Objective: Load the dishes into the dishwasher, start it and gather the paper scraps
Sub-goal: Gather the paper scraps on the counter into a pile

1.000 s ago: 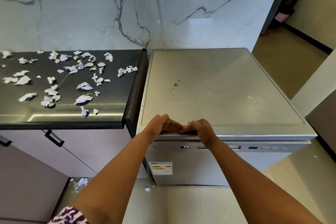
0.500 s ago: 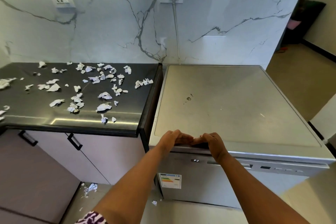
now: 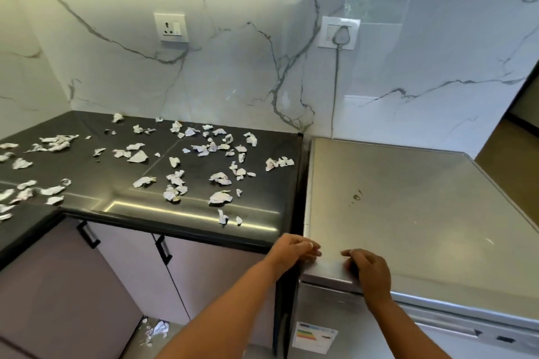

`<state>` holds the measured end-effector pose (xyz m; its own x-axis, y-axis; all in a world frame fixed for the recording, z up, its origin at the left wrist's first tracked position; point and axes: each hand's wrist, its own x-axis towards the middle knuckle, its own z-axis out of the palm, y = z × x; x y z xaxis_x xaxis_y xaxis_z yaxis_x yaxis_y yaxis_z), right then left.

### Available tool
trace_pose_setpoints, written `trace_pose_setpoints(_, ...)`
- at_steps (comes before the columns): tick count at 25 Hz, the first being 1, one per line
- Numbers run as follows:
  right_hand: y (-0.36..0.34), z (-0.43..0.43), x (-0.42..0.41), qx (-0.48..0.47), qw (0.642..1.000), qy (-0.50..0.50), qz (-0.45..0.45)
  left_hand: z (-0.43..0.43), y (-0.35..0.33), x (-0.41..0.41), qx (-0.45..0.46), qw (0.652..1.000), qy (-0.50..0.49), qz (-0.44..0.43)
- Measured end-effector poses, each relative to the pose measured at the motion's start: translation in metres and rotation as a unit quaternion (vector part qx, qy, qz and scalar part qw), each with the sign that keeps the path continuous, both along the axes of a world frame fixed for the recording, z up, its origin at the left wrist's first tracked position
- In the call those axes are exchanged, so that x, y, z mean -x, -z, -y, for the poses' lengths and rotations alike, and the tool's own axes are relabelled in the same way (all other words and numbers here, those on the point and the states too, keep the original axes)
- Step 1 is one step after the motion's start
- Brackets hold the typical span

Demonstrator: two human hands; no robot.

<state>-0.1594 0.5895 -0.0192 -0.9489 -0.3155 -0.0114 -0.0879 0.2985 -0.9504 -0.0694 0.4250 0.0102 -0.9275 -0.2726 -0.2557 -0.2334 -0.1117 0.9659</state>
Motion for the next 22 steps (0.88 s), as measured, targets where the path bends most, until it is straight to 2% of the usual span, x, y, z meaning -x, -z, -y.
trace_pose_setpoints(3, -0.003, 0.070, -0.030, 0.050, 0.998, -0.019, 0.026, 0.074, -0.007, -0.018, -0.015, 0.995, -0.087, -0.045)
trace_pose_setpoints(7, -0.015, 0.143, -0.065, 0.026, 0.999, 0.011, -0.032, 0.147, -0.008, -0.052, 0.016, 0.979, -0.186, -0.077)
trace_pose_setpoints(9, -0.016, 0.181, -0.078, -0.023, 0.997, 0.013, -0.074, 0.179, -0.002, -0.071, 0.092, 0.970, -0.214, -0.065)
trace_pose_setpoints(12, -0.017, 0.235, -0.096, -0.116, 0.989, -0.020, -0.094, 0.234, 0.011, -0.101, 0.260, 0.941, -0.214, -0.005)
trace_pose_setpoints(14, -0.014, 0.267, -0.110, -0.219, 0.970, -0.036, -0.103, 0.279, 0.018, -0.118, 0.385, 0.903, -0.176, 0.071)
trace_pose_setpoints(16, -0.011, 0.285, -0.119, -0.339, 0.933, -0.038, -0.113, 0.314, 0.020, -0.136, 0.467, 0.855, -0.143, 0.173)
trace_pose_setpoints(18, -0.007, 0.295, -0.126, -0.404, 0.907, -0.037, -0.114, 0.340, 0.018, -0.154, 0.508, 0.821, -0.125, 0.228)
trace_pose_setpoints(22, -0.009, 0.315, -0.136, -0.473, 0.876, -0.035, -0.093, 0.371, 0.016, -0.165, 0.506, 0.826, -0.114, 0.222)
